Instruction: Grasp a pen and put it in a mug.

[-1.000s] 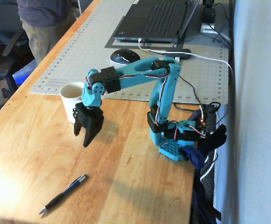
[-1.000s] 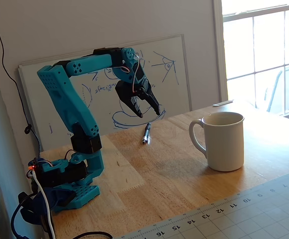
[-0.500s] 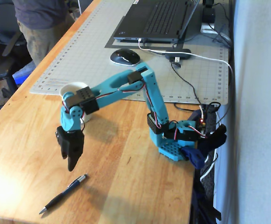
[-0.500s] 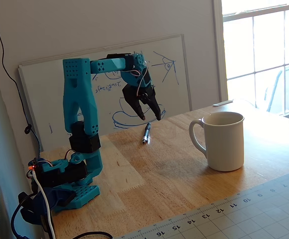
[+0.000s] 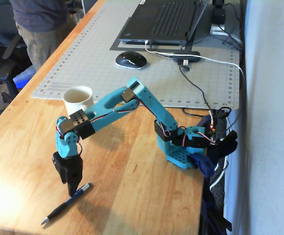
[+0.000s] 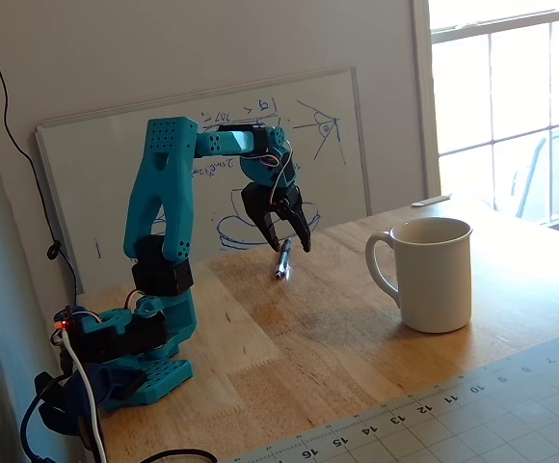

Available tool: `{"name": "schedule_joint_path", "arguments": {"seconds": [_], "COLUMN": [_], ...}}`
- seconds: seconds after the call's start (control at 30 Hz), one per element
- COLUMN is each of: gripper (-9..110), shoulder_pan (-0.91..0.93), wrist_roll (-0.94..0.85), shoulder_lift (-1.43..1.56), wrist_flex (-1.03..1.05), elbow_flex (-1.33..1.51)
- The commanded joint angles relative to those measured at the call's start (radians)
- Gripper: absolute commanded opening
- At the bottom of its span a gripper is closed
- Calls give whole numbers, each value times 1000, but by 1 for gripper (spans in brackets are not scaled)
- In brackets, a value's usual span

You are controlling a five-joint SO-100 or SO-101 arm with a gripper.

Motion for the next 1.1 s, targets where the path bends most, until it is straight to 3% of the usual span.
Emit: {"name": "schedule_joint_path", "arguments": {"seconds": [0.0,0.9,1.07], "gripper": [22,21,14], "shoulder_pan": [-12,-40,-31], "wrist_roll": [11,9,9], "shoulder_lift": [5,-60,-58], "wrist_flex": [-12,-11,-6], "elbow_flex": [-94,-77,-77]}}
